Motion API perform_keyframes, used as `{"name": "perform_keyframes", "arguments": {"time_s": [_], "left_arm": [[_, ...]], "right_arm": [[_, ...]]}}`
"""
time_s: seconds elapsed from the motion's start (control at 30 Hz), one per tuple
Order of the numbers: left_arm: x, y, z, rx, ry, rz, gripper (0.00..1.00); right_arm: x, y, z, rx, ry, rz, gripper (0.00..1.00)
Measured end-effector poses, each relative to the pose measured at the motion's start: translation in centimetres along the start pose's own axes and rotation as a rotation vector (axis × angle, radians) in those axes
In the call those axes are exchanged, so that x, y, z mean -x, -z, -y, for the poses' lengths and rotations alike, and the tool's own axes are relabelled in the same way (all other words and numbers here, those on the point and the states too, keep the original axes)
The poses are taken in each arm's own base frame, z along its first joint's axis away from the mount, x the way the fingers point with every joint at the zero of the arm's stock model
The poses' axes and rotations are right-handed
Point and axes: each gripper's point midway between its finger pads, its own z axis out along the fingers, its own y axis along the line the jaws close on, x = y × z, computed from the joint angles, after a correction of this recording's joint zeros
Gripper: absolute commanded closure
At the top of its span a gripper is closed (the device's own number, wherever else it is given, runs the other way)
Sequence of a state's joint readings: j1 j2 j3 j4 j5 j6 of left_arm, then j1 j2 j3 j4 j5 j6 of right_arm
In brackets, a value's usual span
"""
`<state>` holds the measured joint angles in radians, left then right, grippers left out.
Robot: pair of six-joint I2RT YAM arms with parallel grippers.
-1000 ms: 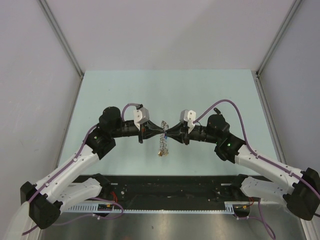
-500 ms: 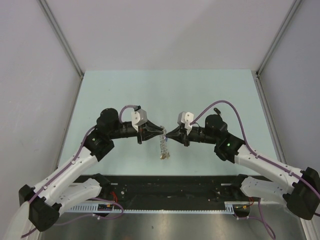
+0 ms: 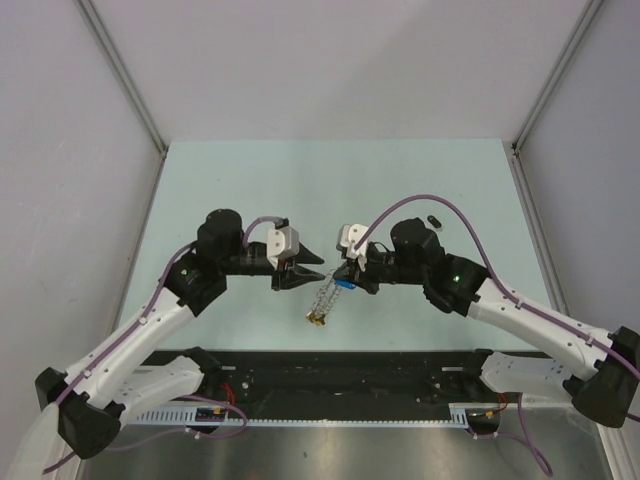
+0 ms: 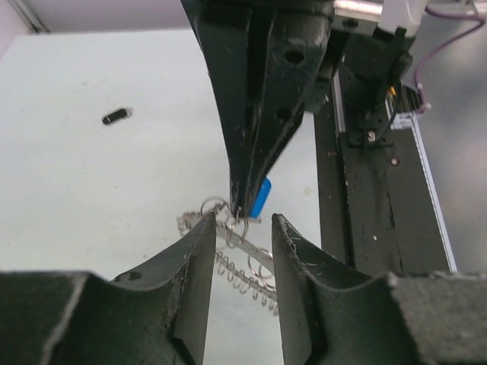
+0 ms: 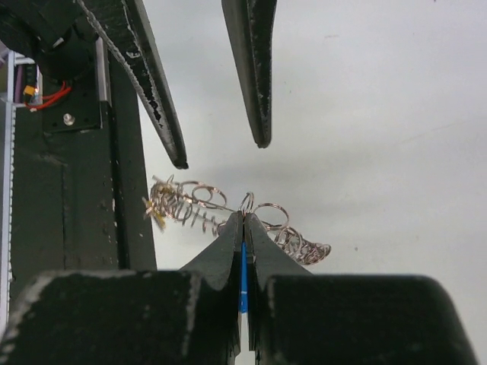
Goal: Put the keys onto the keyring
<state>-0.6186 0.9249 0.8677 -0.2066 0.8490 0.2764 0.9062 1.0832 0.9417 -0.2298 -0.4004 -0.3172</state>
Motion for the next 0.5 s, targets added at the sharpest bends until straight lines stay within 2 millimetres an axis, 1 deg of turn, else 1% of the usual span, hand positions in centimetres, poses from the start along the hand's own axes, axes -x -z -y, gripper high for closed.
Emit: {"name": "perform_keyframes", "arguments": {"time_s": [0.1,0.2,0.37,0.5], "left_arm": [[-1.0,-0.1,0.3,-0.03,-0.007,-0.037,0.58],[-1.9,0.0,0.8,-0.061,-0.012,-0.061,0.58],[-2.7,-0.4,1.2,-0.105,-0.014,-0.075,0.59],[-3.9,-1.2,1.4,-0.136,0.016,-0.106,0.61]], "right_arm": [[-0.4,0.3,0.0,-0.001,0.005,-0.035,1.0],[-0.4,0.6,-0.5,0.011,0.016,-0.057,1.0],[0.3,0.8,-1.7,0.049,0.048,-0.069,1.0],[0.8,0.9,-2.5,0.072,0.066,-0.07,1.0]]}}
